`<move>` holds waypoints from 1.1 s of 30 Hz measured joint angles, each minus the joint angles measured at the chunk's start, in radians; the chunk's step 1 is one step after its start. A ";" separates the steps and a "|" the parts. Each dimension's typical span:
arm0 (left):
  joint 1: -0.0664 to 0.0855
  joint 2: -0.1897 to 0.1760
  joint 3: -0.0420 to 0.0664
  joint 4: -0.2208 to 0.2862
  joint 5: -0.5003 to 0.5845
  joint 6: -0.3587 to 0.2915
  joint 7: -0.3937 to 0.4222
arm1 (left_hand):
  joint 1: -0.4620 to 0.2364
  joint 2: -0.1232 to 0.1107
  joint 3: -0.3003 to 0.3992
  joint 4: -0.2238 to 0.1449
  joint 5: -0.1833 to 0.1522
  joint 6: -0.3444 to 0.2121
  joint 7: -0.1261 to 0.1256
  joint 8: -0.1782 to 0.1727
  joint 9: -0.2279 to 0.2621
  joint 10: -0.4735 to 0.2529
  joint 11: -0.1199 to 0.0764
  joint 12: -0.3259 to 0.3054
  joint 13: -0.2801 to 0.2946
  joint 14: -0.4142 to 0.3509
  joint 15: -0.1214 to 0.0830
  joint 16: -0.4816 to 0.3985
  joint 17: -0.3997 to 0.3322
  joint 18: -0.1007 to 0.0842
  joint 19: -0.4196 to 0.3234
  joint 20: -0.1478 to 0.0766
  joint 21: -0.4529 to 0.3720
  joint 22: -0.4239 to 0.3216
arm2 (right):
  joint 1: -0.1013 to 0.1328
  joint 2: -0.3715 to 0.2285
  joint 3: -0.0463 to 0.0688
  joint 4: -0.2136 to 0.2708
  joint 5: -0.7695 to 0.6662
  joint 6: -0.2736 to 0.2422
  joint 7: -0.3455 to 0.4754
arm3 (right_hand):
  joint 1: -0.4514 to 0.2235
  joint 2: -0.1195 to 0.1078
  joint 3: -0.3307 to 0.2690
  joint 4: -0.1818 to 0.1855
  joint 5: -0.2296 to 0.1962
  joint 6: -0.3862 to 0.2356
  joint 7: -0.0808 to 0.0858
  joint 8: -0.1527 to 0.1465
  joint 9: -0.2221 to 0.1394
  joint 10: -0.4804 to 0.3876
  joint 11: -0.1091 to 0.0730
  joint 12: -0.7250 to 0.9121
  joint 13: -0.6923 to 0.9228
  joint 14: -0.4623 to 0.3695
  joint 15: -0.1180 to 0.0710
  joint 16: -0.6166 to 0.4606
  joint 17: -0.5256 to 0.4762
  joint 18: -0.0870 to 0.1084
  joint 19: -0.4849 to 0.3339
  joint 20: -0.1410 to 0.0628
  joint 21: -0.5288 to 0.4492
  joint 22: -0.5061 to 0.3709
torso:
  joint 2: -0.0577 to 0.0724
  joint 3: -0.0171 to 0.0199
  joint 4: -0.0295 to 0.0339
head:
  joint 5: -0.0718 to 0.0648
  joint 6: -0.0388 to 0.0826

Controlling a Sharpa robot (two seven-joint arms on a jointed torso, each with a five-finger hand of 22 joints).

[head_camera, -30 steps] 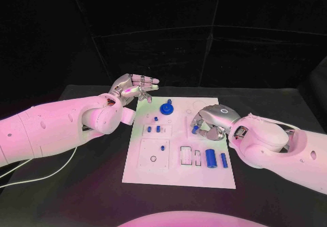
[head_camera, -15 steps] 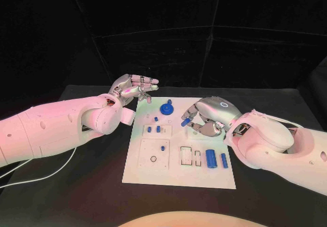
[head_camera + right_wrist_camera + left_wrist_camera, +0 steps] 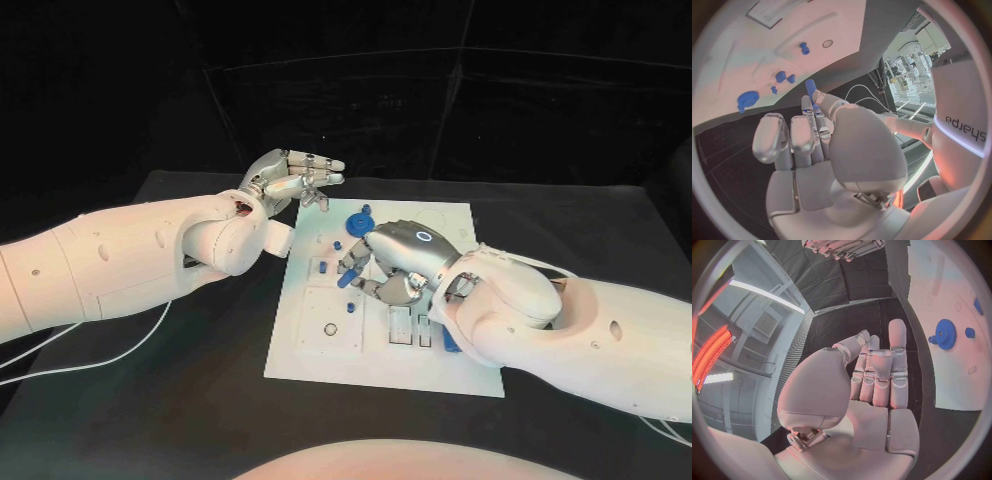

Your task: Assemble the parts on the task board

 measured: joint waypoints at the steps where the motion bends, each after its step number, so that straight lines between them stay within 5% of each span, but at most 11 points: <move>1: 0.000 0.001 0.000 -0.001 0.000 0.000 0.000 | 0.000 0.000 0.000 0.000 0.000 0.000 0.000 0.000 0.000 0.000 0.000 0.000 0.000 0.000 0.000 0.000 0.000 0.000 0.000 0.000 0.000 0.000 | -0.002 0.008 -0.007 -0.004 0.003 0.004 0.004 | 0.000 0.000 0.000 0.000 0.000 0.000 0.000 0.000 0.000 0.000 0.000 0.000 0.000 0.000 0.000 0.000 0.000 0.000 0.000 0.000 0.000 0.000 | 0.000 -0.0001 0.0000 | 0.002 -0.001; 13: 0.000 0.008 0.000 -0.007 0.000 0.001 0.000 | 0.000 0.000 0.000 0.000 0.000 0.000 0.000 0.000 0.000 0.000 0.000 0.000 0.000 0.000 0.000 0.000 0.000 0.000 0.000 0.000 0.000 0.000 | -0.032 0.062 -0.046 -0.048 0.031 0.070 0.051 | -0.001 -0.001 0.002 -0.003 0.007 -0.002 0.001 0.000 -0.001 0.000 0.000 -0.008 0.000 0.000 0.000 0.000 -0.001 0.000 0.000 0.000 0.000 -0.001 | -0.001 0.0010 -0.0017 | 0.011 -0.007; 33: 0.000 0.015 0.000 -0.011 0.000 0.003 0.000 | 0.000 0.000 0.000 0.000 0.000 0.000 0.000 0.000 -0.001 0.000 0.000 0.000 0.002 0.000 0.000 0.000 -0.002 0.000 -0.004 0.004 -0.004 -0.001 | -0.042 0.087 -0.053 -0.083 0.020 0.132 0.066 | -0.003 -0.006 0.002 -0.003 0.009 -0.003 0.000 -0.003 -0.002 0.000 0.000 -0.011 -0.001 0.000 0.000 0.000 -0.001 0.000 0.000 0.000 0.000 -0.001 | -0.001 0.0018 -0.0018 | 0.013 -0.007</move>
